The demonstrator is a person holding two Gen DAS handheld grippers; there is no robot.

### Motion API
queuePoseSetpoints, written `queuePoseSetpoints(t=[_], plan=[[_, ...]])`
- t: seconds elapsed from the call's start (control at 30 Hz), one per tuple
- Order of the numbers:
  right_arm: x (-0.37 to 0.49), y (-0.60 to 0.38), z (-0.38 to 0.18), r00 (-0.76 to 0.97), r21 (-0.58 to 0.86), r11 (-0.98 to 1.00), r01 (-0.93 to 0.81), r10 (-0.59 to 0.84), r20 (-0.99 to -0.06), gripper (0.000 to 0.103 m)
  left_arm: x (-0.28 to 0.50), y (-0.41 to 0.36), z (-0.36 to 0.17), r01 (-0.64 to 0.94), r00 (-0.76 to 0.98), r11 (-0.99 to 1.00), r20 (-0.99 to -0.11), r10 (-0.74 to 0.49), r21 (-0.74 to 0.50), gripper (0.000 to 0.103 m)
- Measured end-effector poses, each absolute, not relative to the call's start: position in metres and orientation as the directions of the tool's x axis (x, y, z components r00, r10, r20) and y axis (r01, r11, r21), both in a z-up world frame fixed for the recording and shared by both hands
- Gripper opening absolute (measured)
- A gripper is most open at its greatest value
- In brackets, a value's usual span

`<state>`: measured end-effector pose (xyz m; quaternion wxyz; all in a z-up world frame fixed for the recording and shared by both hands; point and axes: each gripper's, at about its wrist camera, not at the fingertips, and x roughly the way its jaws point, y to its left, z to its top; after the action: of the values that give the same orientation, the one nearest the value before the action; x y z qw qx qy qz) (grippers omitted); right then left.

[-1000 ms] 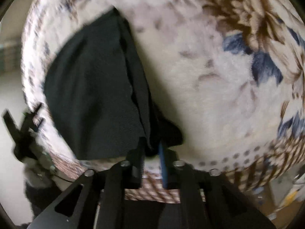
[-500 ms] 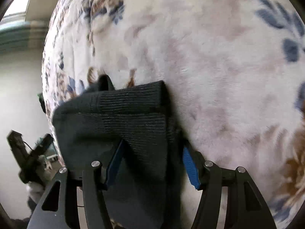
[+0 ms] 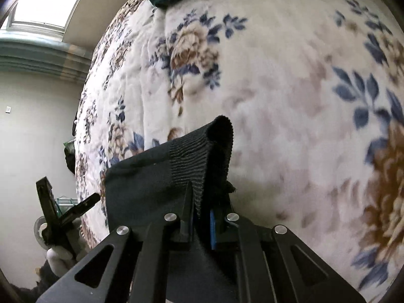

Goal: Fold small clothes

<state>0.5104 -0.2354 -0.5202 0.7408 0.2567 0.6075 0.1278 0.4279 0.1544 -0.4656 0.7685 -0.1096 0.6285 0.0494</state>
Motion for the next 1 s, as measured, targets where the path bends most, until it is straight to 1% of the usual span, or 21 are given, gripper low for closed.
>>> queuePoseSetpoints(t=[0.17,0.3,0.37,0.4,0.43,0.47,0.57,0.6,0.63,0.7,0.77,0.8,0.87,0.9,1.0], plan=[[0.52,-0.236,-0.55,0.135,0.521,0.84,0.154,0.504,-0.853,0.009,0.429,0.148,-0.463,-0.193,0.209,0.974,-0.975,-0.079,-0.12,0.103],[0.508,-0.248,-0.545,0.128,0.567,0.794,0.218,0.553,-0.823,0.009,0.43,0.146,-0.467,-0.174,0.204,0.978,-0.976,-0.078,-0.114,0.103],[0.505,-0.249,-0.543,0.097,0.54,0.816,0.208,0.532,-0.841,0.01,0.43,0.148,-0.472,-0.186,0.193,0.975,-0.978,-0.085,-0.122,0.103],[0.503,-0.251,-0.547,0.071,0.521,0.824,0.222,0.519,-0.852,0.014,0.429,0.148,-0.473,-0.194,0.188,0.973,-0.978,-0.089,-0.126,0.103],[0.502,-0.256,-0.554,0.049,0.511,0.822,0.251,0.516,-0.855,0.026,0.428,0.149,-0.473,-0.201,0.187,0.971,-0.978,-0.093,-0.131,0.103],[0.5,-0.261,-0.562,0.016,0.497,0.818,0.289,0.515,-0.857,0.034,0.427,0.15,-0.472,-0.204,0.189,0.97,-0.977,-0.096,-0.135,0.103],[0.478,-0.28,-0.563,-0.001,0.501,0.79,0.354,0.536,-0.844,0.039,0.419,0.149,-0.468,-0.197,0.189,0.971,-0.977,-0.095,-0.133,0.103],[0.467,-0.283,-0.563,-0.014,0.499,0.785,0.366,0.541,-0.841,0.046,0.415,0.147,-0.468,-0.192,0.184,0.972,-0.978,-0.097,-0.133,0.103],[0.458,-0.285,-0.565,-0.036,0.485,0.788,0.381,0.536,-0.843,0.05,0.412,0.146,-0.468,-0.185,0.178,0.974,-0.979,-0.1,-0.133,0.103],[0.437,-0.285,-0.571,-0.099,0.45,0.794,0.408,0.529,-0.843,0.051,0.403,0.141,-0.467,-0.167,0.167,0.978,-0.981,-0.099,-0.127,0.103],[0.414,-0.278,-0.583,-0.16,0.435,0.786,0.438,0.545,-0.823,0.051,0.397,0.137,-0.467,-0.154,0.155,0.981,-0.984,-0.093,-0.117,0.103],[0.408,-0.277,-0.583,-0.151,0.44,0.779,0.448,0.551,-0.821,0.05,0.393,0.136,-0.467,-0.151,0.149,0.981,-0.984,-0.095,-0.118,0.103],[0.395,-0.276,-0.574,-0.064,0.477,0.74,0.474,0.569,-0.82,0.008,0.389,0.133,-0.465,-0.151,0.139,0.981,-0.985,-0.105,-0.126,0.103],[0.39,-0.276,-0.566,-0.044,0.466,0.736,0.491,0.555,-0.831,0.006,0.387,0.132,-0.464,-0.15,0.137,0.98,-0.985,-0.108,-0.128,0.103],[0.375,-0.277,-0.537,0.01,0.465,0.722,0.512,0.537,-0.844,0.005,0.381,0.128,-0.463,-0.136,0.133,0.982,-0.984,-0.116,-0.134,0.103]])
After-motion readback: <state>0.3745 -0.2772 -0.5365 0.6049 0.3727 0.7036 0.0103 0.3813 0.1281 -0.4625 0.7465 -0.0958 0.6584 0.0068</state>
